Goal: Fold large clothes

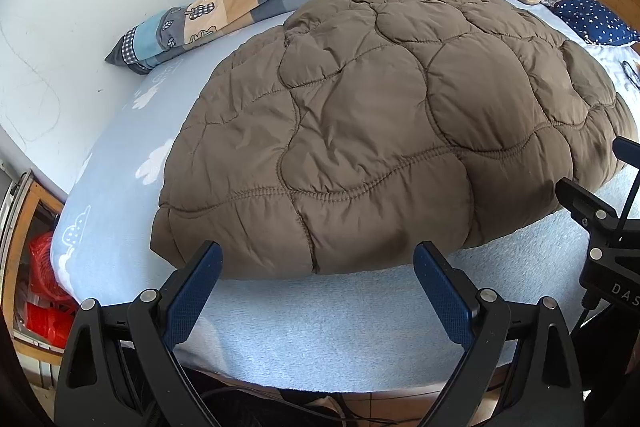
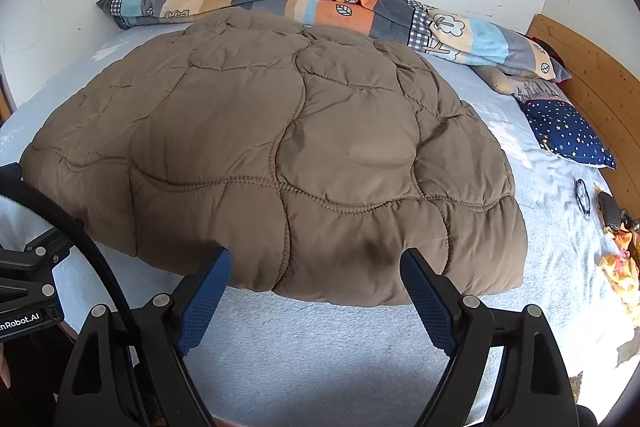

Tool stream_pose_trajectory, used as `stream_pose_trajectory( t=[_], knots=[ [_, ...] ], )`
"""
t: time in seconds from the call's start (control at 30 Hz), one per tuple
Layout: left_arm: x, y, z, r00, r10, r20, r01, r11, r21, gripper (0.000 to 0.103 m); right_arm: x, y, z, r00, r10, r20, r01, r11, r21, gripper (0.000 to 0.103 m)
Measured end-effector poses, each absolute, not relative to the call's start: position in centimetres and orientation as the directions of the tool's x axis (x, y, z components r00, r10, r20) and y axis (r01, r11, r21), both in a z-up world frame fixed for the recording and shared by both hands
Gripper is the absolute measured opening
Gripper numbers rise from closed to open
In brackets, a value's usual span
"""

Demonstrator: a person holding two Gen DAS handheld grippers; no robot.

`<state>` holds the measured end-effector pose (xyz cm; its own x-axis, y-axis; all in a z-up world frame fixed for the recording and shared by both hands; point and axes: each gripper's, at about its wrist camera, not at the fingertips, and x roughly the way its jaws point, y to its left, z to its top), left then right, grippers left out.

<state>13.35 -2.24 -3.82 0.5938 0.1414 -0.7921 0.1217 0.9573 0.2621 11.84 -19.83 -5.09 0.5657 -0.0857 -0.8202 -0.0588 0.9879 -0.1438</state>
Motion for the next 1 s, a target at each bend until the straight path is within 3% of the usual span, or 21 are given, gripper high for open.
stream_pose_trajectory(
  t=[1.0],
  knots=[
    [13.47,-2.25,-3.90,0.590,0.145,-0.794,0.121,0.957,0.264,0.096,11.82,-20.00,-4.87,0.572,-0.087,-0.816,-0.060,0.987,-0.147,0.089]
  ],
)
